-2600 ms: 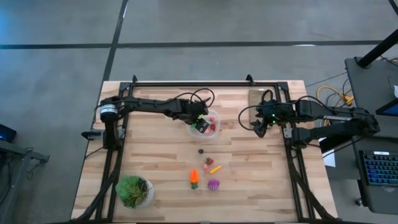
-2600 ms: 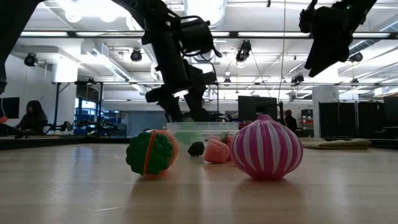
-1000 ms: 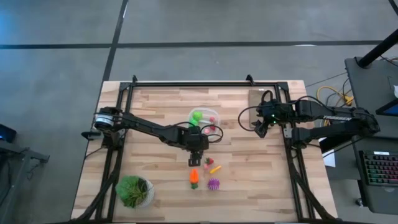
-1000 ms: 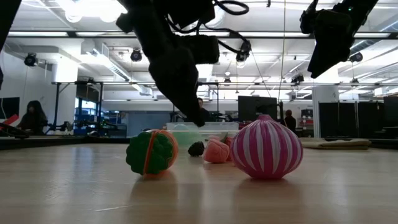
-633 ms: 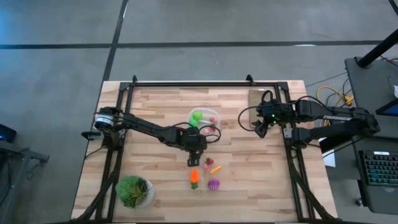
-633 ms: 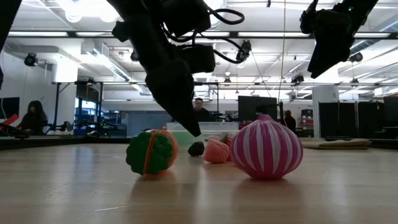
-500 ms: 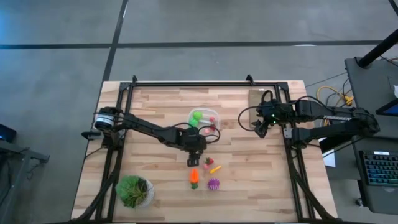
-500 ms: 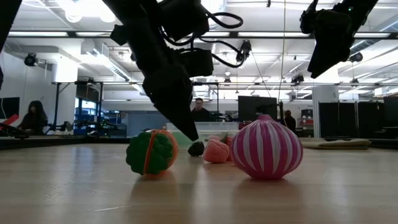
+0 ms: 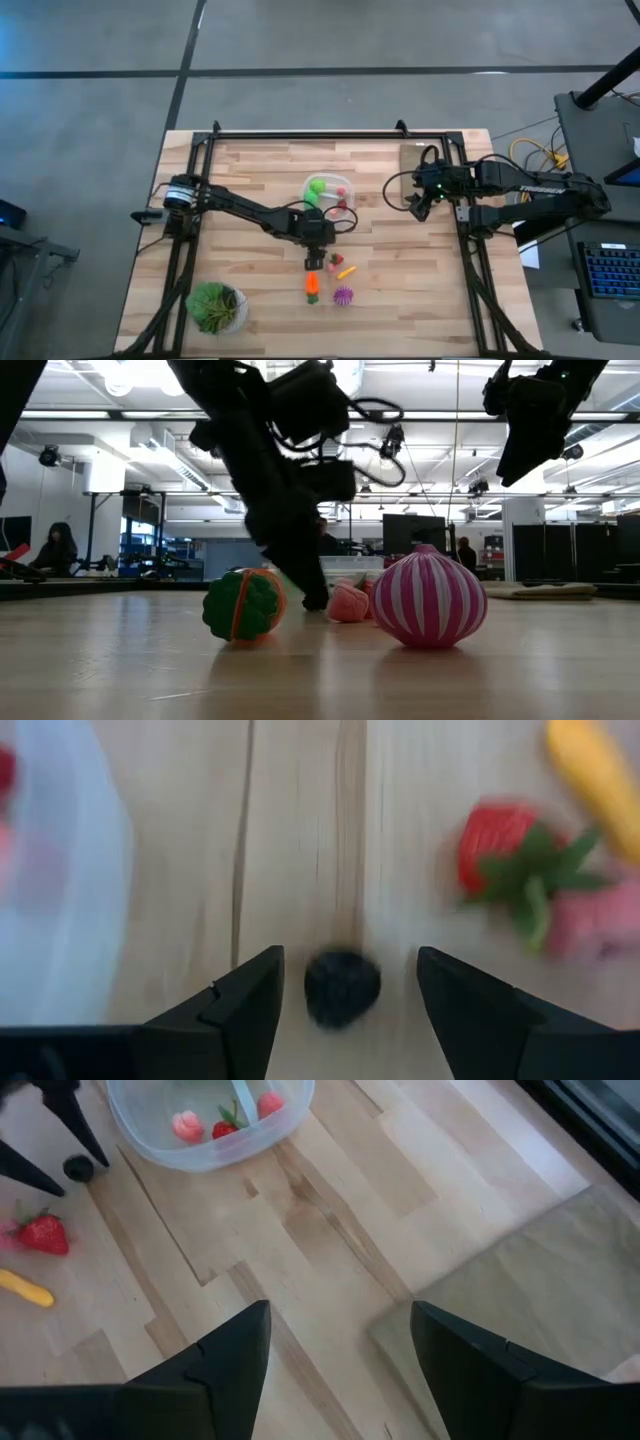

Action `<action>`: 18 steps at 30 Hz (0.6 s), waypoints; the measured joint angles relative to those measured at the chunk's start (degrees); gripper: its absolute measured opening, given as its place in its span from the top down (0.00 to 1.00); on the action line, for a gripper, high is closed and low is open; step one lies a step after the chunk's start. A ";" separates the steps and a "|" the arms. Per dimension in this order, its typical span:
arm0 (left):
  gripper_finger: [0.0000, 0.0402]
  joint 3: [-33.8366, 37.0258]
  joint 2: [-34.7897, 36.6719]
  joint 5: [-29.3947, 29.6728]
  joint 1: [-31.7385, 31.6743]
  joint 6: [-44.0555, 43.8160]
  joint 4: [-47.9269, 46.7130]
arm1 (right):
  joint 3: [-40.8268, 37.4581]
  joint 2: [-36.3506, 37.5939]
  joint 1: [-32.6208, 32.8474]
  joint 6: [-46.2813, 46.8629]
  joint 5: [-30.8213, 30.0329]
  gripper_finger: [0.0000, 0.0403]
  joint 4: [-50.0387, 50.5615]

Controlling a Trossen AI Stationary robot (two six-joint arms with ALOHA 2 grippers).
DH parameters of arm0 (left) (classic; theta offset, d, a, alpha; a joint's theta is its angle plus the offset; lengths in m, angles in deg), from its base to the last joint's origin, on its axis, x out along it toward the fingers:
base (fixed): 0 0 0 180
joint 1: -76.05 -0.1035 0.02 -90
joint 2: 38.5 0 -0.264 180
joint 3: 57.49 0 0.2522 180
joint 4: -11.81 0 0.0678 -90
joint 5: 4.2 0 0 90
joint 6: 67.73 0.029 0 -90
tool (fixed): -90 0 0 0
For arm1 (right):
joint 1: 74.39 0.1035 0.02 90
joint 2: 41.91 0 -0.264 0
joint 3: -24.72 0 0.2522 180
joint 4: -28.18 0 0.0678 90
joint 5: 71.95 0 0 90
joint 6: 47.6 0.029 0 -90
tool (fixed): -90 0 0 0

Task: Pick and placing Produce into tupperware
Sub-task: Put the black berry into the transparent container

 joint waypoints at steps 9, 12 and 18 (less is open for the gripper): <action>0.46 0.37 -0.08 0.02 -0.22 0.11 0.05 | 0.00 0.00 0.00 0.00 0.00 0.42 0.42; 0.49 0.36 -0.07 -0.10 -0.22 0.09 -0.15 | 0.00 0.00 0.00 -0.26 0.00 0.42 0.42; 0.67 -0.07 -0.08 0.12 -0.37 0.12 -0.28 | 0.00 0.00 0.00 -0.33 0.00 0.42 0.40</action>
